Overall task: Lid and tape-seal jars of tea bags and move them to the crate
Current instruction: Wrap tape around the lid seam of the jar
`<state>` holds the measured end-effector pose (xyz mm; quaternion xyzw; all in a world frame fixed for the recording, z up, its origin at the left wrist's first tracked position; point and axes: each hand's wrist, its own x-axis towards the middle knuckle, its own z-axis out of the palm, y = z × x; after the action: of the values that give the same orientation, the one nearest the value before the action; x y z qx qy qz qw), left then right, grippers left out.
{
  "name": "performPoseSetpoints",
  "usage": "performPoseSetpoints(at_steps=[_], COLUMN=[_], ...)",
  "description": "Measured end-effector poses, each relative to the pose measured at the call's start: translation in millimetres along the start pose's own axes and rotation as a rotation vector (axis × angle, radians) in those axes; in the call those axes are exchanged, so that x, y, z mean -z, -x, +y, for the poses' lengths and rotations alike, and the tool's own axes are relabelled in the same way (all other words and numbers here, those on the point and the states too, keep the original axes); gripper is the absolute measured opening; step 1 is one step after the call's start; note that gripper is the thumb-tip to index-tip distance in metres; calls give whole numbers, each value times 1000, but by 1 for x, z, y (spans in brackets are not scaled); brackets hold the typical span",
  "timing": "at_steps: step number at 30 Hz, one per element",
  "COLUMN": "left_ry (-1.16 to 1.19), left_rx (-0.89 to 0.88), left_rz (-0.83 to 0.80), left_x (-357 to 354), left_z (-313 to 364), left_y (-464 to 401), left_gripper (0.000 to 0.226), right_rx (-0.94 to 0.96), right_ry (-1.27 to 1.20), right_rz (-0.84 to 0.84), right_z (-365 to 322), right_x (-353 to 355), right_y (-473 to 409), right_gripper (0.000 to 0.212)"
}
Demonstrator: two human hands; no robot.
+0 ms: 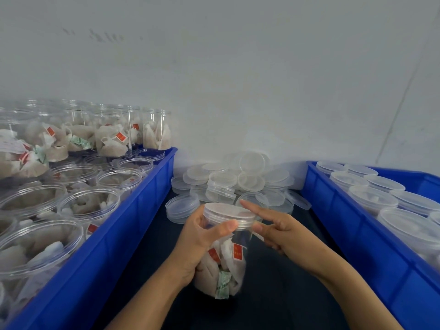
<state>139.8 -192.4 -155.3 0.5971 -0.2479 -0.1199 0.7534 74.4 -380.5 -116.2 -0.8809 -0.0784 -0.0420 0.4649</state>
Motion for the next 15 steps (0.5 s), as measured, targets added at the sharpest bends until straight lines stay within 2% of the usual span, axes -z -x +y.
performPoseSetpoints(at_steps=[3,7,9,12,15], left_ry=[14,-37,-110,-317,-576], left_rx=[16,38,32,-122,-177], left_rz=[-39,-77,-2,186,295], left_x=[1,4,2,-9,-23], left_z=[-1,0,1,0,4], left_y=[0,1,2,8,16], left_gripper=[88,76,72,58,76], right_rx=[19,50,30,-5,-24], right_ry=[-8,-101,-54,8,29], right_rz=[-1,47,85,153,226], right_z=[1,0,0,0,-4], right_x=[-4,-8,-10,-14,-24], right_y=[0,-1,-1,-1,1], right_gripper=[43,36,34,32,32])
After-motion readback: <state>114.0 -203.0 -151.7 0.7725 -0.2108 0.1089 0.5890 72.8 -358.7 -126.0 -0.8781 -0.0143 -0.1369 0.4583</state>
